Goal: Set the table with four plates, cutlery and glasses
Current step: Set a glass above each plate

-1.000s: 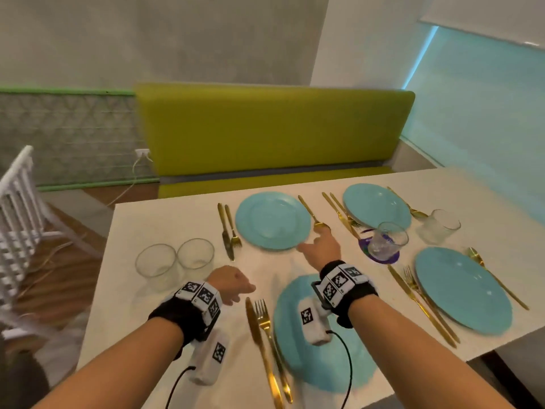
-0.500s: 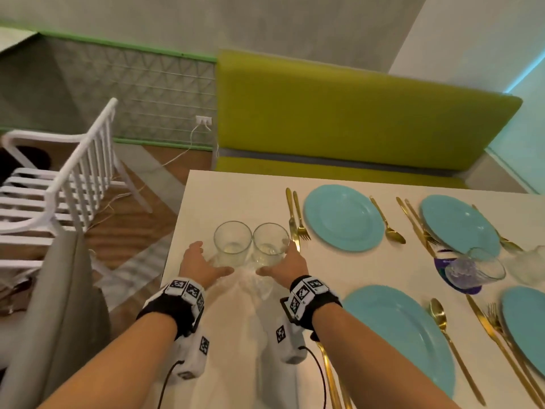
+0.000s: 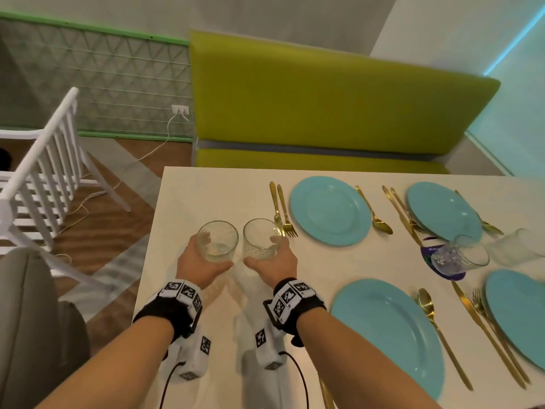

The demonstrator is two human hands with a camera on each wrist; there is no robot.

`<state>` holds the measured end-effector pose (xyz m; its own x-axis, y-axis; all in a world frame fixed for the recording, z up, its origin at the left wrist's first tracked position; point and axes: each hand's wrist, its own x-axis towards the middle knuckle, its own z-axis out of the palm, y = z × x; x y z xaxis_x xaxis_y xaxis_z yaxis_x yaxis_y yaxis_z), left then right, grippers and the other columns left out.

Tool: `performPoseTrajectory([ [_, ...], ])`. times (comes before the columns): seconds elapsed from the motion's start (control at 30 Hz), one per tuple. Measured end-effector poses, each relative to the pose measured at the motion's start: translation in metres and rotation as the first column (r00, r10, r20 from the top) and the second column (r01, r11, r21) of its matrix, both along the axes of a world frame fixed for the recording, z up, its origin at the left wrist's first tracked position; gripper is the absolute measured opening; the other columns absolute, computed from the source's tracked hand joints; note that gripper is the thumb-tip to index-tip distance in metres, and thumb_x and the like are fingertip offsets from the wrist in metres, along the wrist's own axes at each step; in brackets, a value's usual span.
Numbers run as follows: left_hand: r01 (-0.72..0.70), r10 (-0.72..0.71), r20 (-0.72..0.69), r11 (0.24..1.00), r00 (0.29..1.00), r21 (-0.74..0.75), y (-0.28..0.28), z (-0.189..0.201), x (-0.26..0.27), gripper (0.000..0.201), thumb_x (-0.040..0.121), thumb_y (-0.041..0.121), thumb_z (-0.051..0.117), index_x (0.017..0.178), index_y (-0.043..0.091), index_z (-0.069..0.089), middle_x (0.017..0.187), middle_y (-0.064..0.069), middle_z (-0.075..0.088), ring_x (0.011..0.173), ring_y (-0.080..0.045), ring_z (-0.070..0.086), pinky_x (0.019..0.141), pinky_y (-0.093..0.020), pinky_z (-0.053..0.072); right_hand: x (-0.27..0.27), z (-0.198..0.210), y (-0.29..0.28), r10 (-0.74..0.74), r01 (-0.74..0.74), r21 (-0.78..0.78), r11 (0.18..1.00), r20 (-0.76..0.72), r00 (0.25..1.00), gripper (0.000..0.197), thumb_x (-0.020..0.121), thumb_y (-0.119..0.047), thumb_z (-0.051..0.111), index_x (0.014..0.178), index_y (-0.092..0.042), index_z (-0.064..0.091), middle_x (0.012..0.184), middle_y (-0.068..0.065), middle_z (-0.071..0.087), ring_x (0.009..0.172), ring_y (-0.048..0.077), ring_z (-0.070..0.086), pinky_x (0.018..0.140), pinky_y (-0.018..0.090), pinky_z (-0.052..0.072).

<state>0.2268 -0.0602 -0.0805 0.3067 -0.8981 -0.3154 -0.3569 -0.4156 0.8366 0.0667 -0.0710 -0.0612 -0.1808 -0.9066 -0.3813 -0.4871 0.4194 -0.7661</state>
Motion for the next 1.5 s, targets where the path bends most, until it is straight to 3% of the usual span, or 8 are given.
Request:
performPoseTrajectory([
  [0.17, -0.021, 0.019, -0.07, 0.999, 0.997, -0.028, -0.007, 0.012, -0.027, 0.081, 0.059, 0.016, 0.087, 0.129, 0.016, 0.047, 0.13, -0.005, 0.057, 0.121, -0.024, 0.054, 0.104, -0.035, 0.043, -0.041, 0.029, -0.008, -0.063, 0.066, -0.083, 0.994, 0.034, 0.997, 0.075, 0.064, -0.027, 0.084, 0.128, -0.018, 0.045, 0.117, -0.002, 0.057, 0.11, 0.016, 0.055, 0.088, 0.02, 0.04],
  [0.27, 0.034, -0.038, -0.066, 0.998, 0.997, -0.055, -0.016, 0.027, -0.056, 0.082, 0.058, 0.018, 0.088, 0.129, 0.016, 0.047, 0.129, -0.005, 0.058, 0.12, -0.024, 0.055, 0.104, -0.033, 0.042, -0.086, 0.045, -0.017, -0.112, 0.113, -0.102, 0.988, 0.022, 0.993, 0.072, 0.065, -0.027, 0.083, 0.125, -0.018, 0.045, 0.108, -0.004, 0.05, 0.105, 0.016, 0.053, 0.085, 0.021, 0.041],
  [0.43, 0.196, -0.198, -0.036, 0.979, 0.98, -0.052, -0.025, 0.045, -0.111, 0.08, 0.06, 0.019, 0.087, 0.13, 0.015, 0.047, 0.129, -0.007, 0.058, 0.119, -0.025, 0.055, 0.099, -0.027, 0.04, -0.168, 0.05, -0.022, -0.264, 0.257, -0.09, 0.962, -0.078, 0.961, 0.078, 0.065, -0.029, 0.082, 0.131, -0.015, 0.044, 0.127, 0.005, 0.056, 0.118, 0.023, 0.053, 0.094, 0.026, 0.042],
  [0.7, 0.353, -0.353, -0.038, 0.936, 0.935, -0.007, -0.032, 0.043, -0.189, 0.087, 0.062, 0.023, 0.086, 0.136, 0.017, 0.042, 0.134, -0.004, 0.054, 0.124, -0.024, 0.052, 0.104, -0.031, 0.04, -0.262, 0.023, -0.02, -0.439, 0.445, -0.024, 0.895, -0.226, 0.87, 0.086, 0.065, -0.033, 0.081, 0.135, -0.006, 0.04, 0.133, 0.017, 0.053, 0.124, 0.031, 0.05, 0.099, 0.035, 0.042],
  [1.0, 0.413, -0.415, 0.027, 0.909, 0.91, 0.059, -0.033, 0.028, -0.215, 0.091, 0.056, 0.028, 0.086, 0.135, 0.02, 0.042, 0.131, -0.002, 0.057, 0.121, -0.024, 0.055, 0.102, -0.036, 0.045, -0.294, 0.003, -0.016, -0.46, 0.469, -0.005, 0.883, -0.21, 0.863, 0.089, 0.065, -0.031, 0.082, 0.137, -0.005, 0.038, 0.136, 0.016, 0.051, 0.127, 0.033, 0.047, 0.104, 0.037, 0.039],
  [1.2, 0.448, -0.455, 0.063, 0.889, 0.888, 0.094, -0.038, 0.018, -0.212, 0.099, 0.039, 0.05, 0.081, 0.128, 0.026, 0.045, 0.122, 0.004, 0.061, 0.115, -0.019, 0.058, 0.099, -0.039, 0.049, -0.298, -0.003, -0.014, -0.456, 0.467, 0.027, 0.884, -0.173, 0.873, 0.085, 0.067, -0.027, 0.082, 0.138, -0.011, 0.038, 0.137, 0.015, 0.05, 0.128, 0.033, 0.045, 0.104, 0.038, 0.039],
  [1.4, 0.451, -0.46, 0.097, 0.887, 0.883, 0.103, -0.034, 0.016, -0.206, 0.091, 0.053, 0.031, 0.088, 0.132, 0.02, 0.044, 0.129, 0.002, 0.057, 0.121, -0.021, 0.054, 0.102, -0.033, 0.044, -0.297, 0.0, -0.009, -0.43, 0.446, 0.058, 0.893, -0.178, 0.885, 0.088, 0.068, -0.028, 0.082, 0.141, -0.013, 0.034, 0.139, 0.012, 0.049, 0.131, 0.031, 0.044, 0.106, 0.035, 0.037],
  [1.5, 0.463, -0.474, 0.115, 0.879, 0.873, 0.114, -0.031, 0.014, -0.204, 0.091, 0.054, 0.032, 0.088, 0.133, 0.021, 0.044, 0.131, 0.001, 0.057, 0.121, -0.02, 0.054, 0.1, -0.03, 0.042, -0.299, 0.002, -0.007, -0.385, 0.407, 0.077, 0.91, -0.206, 0.9, 0.092, 0.068, -0.031, 0.081, 0.143, -0.012, 0.033, 0.142, 0.012, 0.046, 0.133, 0.03, 0.042, 0.108, 0.035, 0.035],
])
